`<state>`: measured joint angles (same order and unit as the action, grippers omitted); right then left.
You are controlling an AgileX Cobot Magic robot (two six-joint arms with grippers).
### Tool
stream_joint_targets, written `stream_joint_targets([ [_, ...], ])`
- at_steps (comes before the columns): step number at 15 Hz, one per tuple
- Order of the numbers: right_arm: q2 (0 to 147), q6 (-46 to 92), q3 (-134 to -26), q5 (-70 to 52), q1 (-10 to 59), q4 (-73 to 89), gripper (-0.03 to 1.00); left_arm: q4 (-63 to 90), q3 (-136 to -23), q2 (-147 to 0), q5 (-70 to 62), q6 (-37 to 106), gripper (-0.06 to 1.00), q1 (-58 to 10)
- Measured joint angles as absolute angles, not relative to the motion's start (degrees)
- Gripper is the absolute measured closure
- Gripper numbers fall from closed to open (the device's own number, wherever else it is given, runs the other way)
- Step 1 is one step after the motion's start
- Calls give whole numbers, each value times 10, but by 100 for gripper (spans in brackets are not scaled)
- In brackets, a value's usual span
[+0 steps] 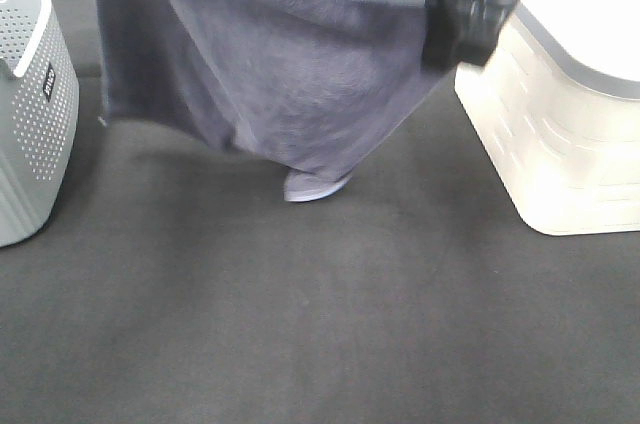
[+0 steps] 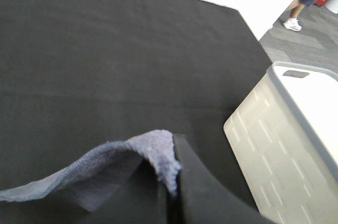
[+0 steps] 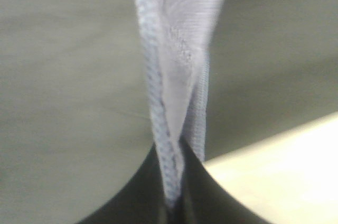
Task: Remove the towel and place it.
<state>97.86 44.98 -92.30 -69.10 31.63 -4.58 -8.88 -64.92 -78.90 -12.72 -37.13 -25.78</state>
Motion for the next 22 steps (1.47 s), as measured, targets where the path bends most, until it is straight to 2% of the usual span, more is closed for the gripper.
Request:
stream_joint_targets([
  [5,977,445,-985,-696,316,-155,95,-89,-633,-794,-26,-381,94,-254],
  [7,975,425,-987,-685,316,-175,95,-85,-633,-810,0,-384,94,-230],
  [11,976,337,-987,-532,317,-214,95,-72,-633,-841,46,-405,94,-161],
  [13,986,231,-987,-457,299,-234,95,-72,-633,-863,92,-405,94,-155],
  [16,1022,191,-987,-375,254,-223,95,-87,-641,-924,206,-406,94,-155],
  [18,1049,190,-987,-316,231,-223,95,-126,-694,-983,212,-405,94,-152],
  [22,1089,189,-987,-189,198,-224,95,-193,-878,-1090,158,-405,94,-151],
])
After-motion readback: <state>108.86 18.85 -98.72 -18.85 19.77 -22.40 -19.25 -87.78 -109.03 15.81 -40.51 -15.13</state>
